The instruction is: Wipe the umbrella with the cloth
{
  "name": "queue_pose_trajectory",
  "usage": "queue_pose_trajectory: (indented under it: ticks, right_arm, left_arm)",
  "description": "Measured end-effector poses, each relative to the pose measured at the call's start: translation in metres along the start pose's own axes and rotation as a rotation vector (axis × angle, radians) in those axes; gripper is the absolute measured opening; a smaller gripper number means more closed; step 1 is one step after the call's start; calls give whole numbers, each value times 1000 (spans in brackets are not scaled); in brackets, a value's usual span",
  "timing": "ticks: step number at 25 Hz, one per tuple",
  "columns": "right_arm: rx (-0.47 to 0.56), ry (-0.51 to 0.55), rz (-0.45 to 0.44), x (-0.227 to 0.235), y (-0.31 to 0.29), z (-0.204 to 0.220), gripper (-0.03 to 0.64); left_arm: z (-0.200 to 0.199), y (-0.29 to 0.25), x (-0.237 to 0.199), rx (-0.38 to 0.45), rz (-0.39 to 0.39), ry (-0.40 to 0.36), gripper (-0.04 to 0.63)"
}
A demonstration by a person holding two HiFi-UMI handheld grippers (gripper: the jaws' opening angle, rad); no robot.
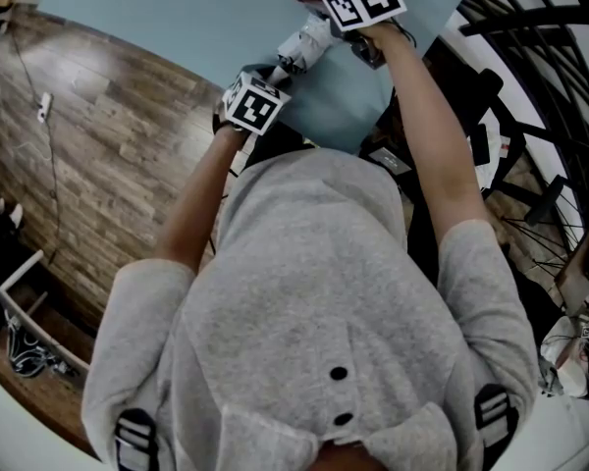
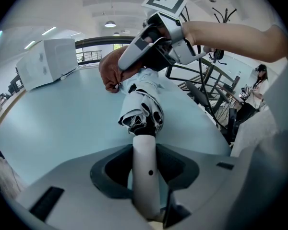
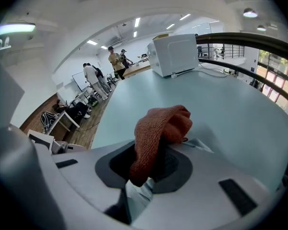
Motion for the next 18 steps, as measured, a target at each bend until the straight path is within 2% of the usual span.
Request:
queue_pose_trajectory:
  ticks: [18]
  right_arm:
    - [-110, 93, -32, -20, -8, 3, 77]
  left_arm:
    - [-1, 1, -1, 2, -15, -16, 153]
Point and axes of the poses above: the fingertips, and each gripper's own axes: y backward along the fingers, x to its right, z out of its underside, the point moved 10 cm from there along y, backward along the fingers, and after that the axes turned 9 degrees about -x, right-handed, at the moved point
